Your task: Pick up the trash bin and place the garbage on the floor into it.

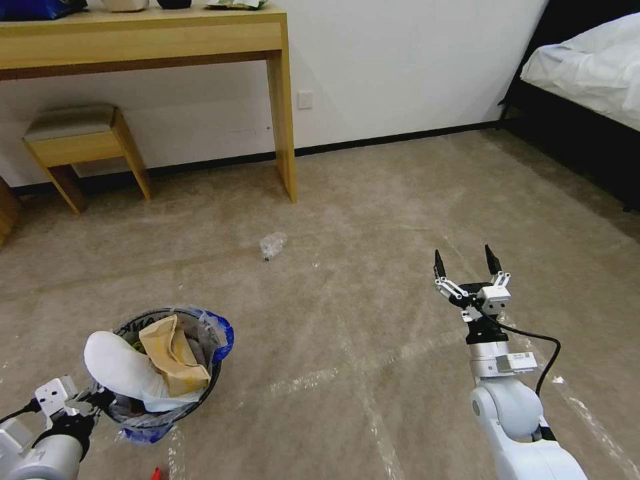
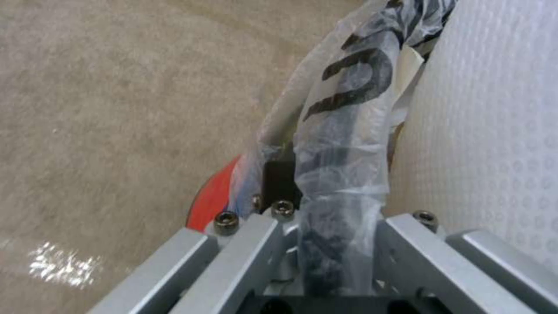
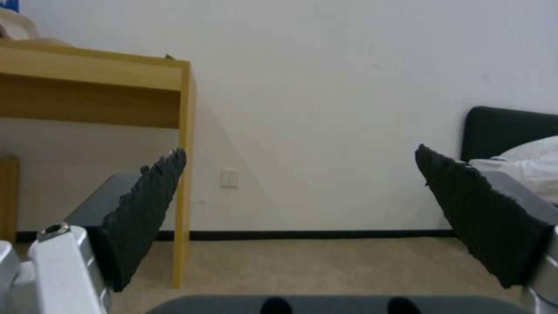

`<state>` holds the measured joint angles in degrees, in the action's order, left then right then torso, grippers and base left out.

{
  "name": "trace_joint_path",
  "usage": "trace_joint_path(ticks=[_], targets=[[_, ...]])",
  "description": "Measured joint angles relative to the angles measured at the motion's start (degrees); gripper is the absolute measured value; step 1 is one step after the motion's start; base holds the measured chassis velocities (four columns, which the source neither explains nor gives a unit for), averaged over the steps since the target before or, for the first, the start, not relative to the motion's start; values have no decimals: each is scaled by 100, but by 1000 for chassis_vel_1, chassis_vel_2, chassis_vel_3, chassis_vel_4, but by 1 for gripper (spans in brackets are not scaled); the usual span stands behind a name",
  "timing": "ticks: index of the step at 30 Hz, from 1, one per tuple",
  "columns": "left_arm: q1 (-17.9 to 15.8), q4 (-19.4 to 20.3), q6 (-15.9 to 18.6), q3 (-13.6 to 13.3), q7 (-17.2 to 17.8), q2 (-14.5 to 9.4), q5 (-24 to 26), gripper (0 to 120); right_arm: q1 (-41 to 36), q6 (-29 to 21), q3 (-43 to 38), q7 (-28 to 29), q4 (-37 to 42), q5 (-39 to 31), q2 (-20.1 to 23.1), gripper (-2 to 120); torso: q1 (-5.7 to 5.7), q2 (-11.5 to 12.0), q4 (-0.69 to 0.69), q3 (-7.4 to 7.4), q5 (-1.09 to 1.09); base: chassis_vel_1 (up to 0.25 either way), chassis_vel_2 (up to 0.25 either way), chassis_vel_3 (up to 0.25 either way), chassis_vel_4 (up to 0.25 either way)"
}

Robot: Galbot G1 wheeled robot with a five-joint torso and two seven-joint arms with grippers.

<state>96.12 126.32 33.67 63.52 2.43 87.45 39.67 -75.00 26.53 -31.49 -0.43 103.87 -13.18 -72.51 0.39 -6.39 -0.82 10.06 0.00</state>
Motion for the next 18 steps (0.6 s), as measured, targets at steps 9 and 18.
trace_joint_path(ticks=[9,18], targets=[[-2,0,-2,12,0,-7,21,1,3,0,15,0,0,34,-23,100,0,0,0,0,1,-141,124,130,-127],[-32,-36,-8,15,5,-18,28,1,19,0,34,0,-31,64,-43,100,0,1,0,0,-1,-153,147,154,-149]])
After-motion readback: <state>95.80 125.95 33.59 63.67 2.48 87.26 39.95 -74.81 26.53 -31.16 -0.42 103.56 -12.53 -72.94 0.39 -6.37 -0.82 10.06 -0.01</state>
